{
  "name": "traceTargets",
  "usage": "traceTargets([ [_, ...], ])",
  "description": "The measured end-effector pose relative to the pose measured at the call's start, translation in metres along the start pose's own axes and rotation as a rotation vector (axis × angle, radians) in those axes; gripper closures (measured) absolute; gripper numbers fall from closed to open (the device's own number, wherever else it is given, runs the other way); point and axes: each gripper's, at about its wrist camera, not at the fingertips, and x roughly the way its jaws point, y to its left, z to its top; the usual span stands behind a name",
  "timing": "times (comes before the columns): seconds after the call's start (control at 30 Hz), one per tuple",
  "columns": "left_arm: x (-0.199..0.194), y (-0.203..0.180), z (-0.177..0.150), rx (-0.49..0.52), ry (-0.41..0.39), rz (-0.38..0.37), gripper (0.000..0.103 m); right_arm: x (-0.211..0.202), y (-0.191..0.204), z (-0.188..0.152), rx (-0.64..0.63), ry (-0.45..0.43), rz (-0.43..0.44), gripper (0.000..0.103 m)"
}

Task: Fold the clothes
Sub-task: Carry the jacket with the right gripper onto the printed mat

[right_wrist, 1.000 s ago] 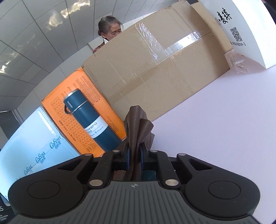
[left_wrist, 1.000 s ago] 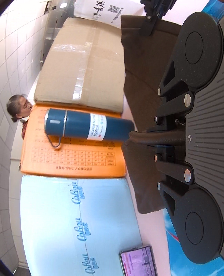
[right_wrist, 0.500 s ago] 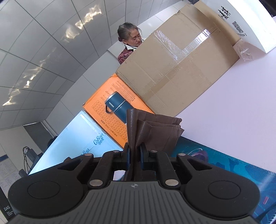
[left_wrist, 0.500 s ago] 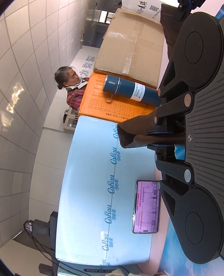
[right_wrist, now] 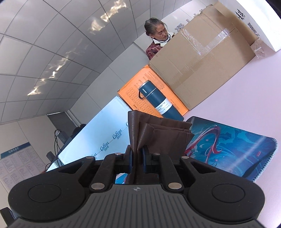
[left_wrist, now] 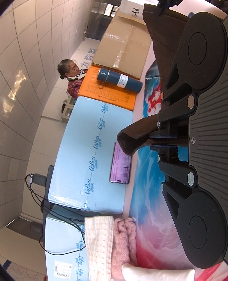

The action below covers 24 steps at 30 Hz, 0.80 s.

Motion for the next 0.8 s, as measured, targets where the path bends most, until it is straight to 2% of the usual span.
traceTargets([
  [0.13, -0.019, 0.013, -0.019, 0.005, 0.045, 0.030, 0.101, -0.015, -0.008, -0.003, -0.019, 0.019, -0.061, 0.093],
  [0.27, -0.038, 0.027, -0.038, 0.009, 0.090, 0.059, 0.101, -0.018, -0.020, -0.007, -0.049, 0.050, -0.156, 0.093],
  [0.33, -0.041, 0.027, -0.043, 0.046, 0.093, 0.083, 0.097, -0.017, -0.026, -0.011, -0.070, 0.069, -0.201, 0.091],
  [0.4, -0.041, 0.023, -0.045, 0.104, 0.085, 0.113, 0.088, -0.017, -0.030, -0.013, -0.091, 0.077, -0.243, 0.086],
  [0.43, -0.042, 0.023, -0.044, 0.135, 0.080, 0.129, 0.084, -0.018, -0.031, -0.014, -0.101, 0.072, -0.262, 0.075],
  [0.47, -0.042, 0.021, -0.044, 0.174, 0.072, 0.151, 0.070, -0.018, -0.033, -0.015, -0.112, 0.066, -0.282, 0.064],
  [0.5, -0.043, 0.020, -0.044, 0.213, 0.063, 0.173, 0.051, -0.018, -0.034, -0.014, -0.122, 0.059, -0.299, 0.062],
  [0.57, -0.047, 0.014, -0.045, 0.315, 0.036, 0.208, 0.026, -0.019, -0.037, -0.011, -0.139, 0.041, -0.325, 0.061],
  [0.7, -0.053, -0.002, -0.051, 0.574, -0.010, 0.240, 0.017, -0.022, -0.034, -0.007, -0.213, 0.012, -0.357, 0.049],
  [0.77, -0.053, -0.008, -0.054, 0.682, -0.020, 0.267, 0.016, -0.022, -0.029, -0.006, -0.263, 0.021, -0.329, 0.038],
  [0.8, -0.052, -0.012, -0.056, 0.750, -0.028, 0.277, 0.016, -0.022, -0.026, -0.006, -0.289, 0.027, -0.313, 0.035],
])
